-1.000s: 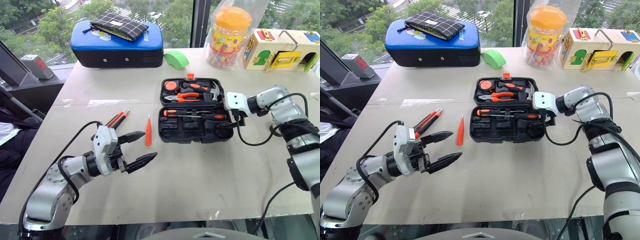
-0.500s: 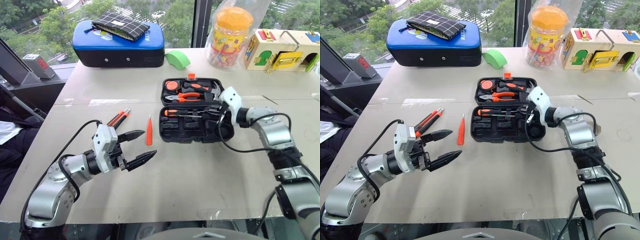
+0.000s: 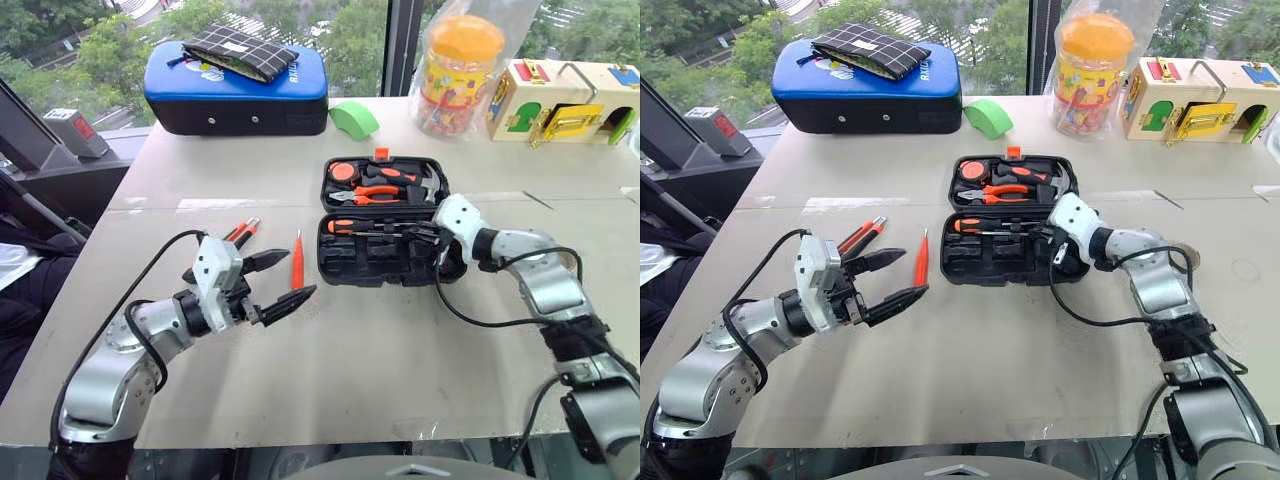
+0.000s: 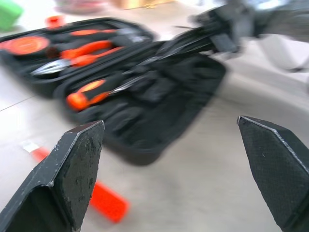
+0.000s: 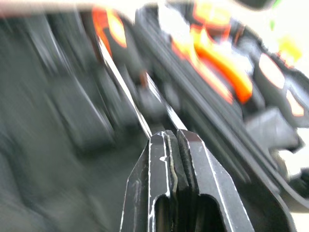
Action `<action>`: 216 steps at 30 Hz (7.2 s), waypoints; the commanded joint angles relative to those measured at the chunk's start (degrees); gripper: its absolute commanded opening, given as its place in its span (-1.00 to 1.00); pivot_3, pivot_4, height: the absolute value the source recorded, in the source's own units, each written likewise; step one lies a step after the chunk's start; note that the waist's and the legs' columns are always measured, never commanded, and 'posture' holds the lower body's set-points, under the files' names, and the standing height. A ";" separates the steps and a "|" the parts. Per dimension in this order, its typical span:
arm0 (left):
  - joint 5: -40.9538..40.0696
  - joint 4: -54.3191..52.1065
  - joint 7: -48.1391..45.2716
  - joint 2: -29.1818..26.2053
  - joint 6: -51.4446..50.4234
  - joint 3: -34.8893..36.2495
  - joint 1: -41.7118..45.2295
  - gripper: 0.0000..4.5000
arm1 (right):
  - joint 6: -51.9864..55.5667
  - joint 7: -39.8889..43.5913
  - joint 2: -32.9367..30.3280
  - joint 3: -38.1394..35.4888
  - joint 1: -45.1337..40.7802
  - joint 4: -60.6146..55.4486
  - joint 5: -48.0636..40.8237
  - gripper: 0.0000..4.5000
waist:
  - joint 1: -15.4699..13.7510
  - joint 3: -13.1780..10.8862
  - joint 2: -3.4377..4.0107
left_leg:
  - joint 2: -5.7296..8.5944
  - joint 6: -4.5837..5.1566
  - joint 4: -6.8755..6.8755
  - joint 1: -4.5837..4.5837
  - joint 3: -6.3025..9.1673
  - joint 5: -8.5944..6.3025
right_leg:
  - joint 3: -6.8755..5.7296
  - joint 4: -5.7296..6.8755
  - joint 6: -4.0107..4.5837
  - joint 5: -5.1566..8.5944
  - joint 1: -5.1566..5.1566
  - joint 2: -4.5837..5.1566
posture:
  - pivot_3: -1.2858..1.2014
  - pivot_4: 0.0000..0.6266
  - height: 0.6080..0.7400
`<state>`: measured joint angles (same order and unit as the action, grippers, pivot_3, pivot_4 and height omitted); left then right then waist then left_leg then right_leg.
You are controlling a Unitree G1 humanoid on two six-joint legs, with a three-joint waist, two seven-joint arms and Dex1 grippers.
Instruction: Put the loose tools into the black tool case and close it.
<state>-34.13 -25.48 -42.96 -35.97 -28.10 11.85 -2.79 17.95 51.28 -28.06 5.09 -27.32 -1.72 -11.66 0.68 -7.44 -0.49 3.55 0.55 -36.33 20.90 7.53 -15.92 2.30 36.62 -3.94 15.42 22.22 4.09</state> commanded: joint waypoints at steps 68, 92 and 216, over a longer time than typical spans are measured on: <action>27.76 50.56 -26.50 5.37 23.00 -31.77 50.87 -0.85 | 14.42 -10.65 -16.41 -25.54 39.05 -47.74 -26.23 1.00 | -1.35 -0.01 -0.31 | 0.21 -0.06 -0.20 -0.01 0.35 0.07 | -0.64 -0.11 -0.03 0.01 -0.46 -0.10 | 0.03 -0.52 1.00; 40.72 71.50 -31.51 10.41 34.73 -34.88 60.65 -0.85 | 9.72 -12.72 -12.95 -26.98 48.56 -50.57 -22.21 1.00 | -0.58 -0.09 -0.43 | 0.26 0.20 -0.71 0.00 0.68 -0.07 | -0.95 0.19 -0.16 0.09 -0.63 -0.21 | 0.03 -0.52 1.00; 38.47 59.73 -8.61 18.91 28.13 -28.47 43.42 -0.98 | 10.24 -13.66 -12.59 -22.54 45.43 -48.53 -20.31 1.00 | -1.61 0.29 -0.32 | 0.30 0.18 -0.88 -0.06 0.69 -0.06 | -0.92 0.30 -0.16 0.08 -0.73 -0.10 | 0.03 -0.52 1.00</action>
<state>2.24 32.31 -52.17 -16.98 -0.29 -14.82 41.89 29.27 37.36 -40.42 -16.68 18.33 -49.30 -31.89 -0.93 -7.15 -0.81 3.85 0.73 -37.20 20.83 8.23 -15.98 1.37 36.92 -4.09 15.50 21.48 3.99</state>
